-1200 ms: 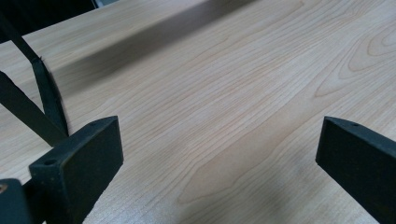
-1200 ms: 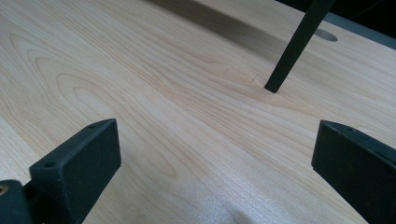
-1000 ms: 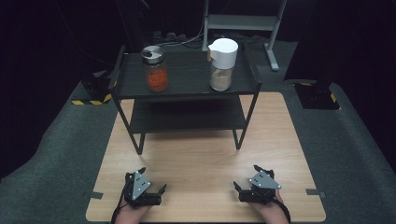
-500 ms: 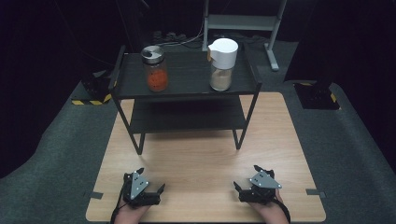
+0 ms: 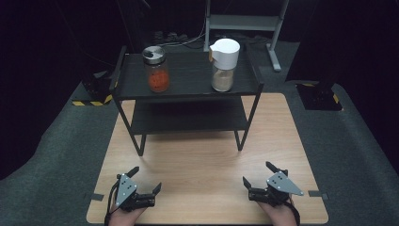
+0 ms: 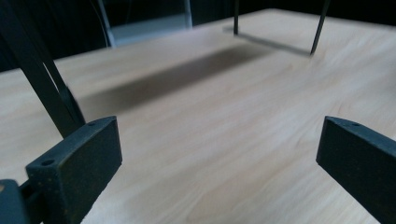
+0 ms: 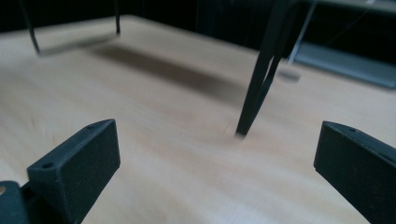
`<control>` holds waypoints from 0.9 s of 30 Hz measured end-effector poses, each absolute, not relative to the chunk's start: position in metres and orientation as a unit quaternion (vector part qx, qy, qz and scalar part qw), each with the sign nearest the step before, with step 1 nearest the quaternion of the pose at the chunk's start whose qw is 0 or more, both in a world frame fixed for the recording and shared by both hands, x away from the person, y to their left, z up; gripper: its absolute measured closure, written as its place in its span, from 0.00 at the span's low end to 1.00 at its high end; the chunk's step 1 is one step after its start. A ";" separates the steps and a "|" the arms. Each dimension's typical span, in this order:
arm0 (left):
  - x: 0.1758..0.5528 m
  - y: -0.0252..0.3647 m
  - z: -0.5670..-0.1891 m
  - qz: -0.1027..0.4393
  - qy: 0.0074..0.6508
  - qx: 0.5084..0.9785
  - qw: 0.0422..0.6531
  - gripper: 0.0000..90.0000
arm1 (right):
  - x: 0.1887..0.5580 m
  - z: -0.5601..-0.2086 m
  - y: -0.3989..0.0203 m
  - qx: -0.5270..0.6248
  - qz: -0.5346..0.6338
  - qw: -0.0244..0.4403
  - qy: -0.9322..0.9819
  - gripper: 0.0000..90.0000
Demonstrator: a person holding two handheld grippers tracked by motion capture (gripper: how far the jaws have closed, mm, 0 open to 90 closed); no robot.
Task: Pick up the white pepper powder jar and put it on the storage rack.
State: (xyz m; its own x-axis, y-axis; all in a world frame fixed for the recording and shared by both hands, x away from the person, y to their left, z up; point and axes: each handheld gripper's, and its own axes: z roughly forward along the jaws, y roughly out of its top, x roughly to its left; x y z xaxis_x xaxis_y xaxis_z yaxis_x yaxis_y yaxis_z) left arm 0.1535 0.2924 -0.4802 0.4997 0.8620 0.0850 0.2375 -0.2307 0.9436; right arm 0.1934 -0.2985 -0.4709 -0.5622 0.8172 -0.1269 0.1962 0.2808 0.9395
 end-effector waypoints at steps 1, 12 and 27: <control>0.154 0.292 -0.480 0.320 0.383 0.718 0.485 0.01 | 0.195 -0.472 -0.297 0.342 0.484 0.315 0.741 0.00; 0.161 0.287 -0.483 0.306 0.382 0.737 0.465 0.01 | 0.200 -0.478 -0.294 0.340 0.465 0.305 0.758 0.00; 0.163 0.286 -0.485 0.303 0.382 0.745 0.456 0.01 | 0.205 -0.481 -0.291 0.338 0.452 0.298 0.769 0.00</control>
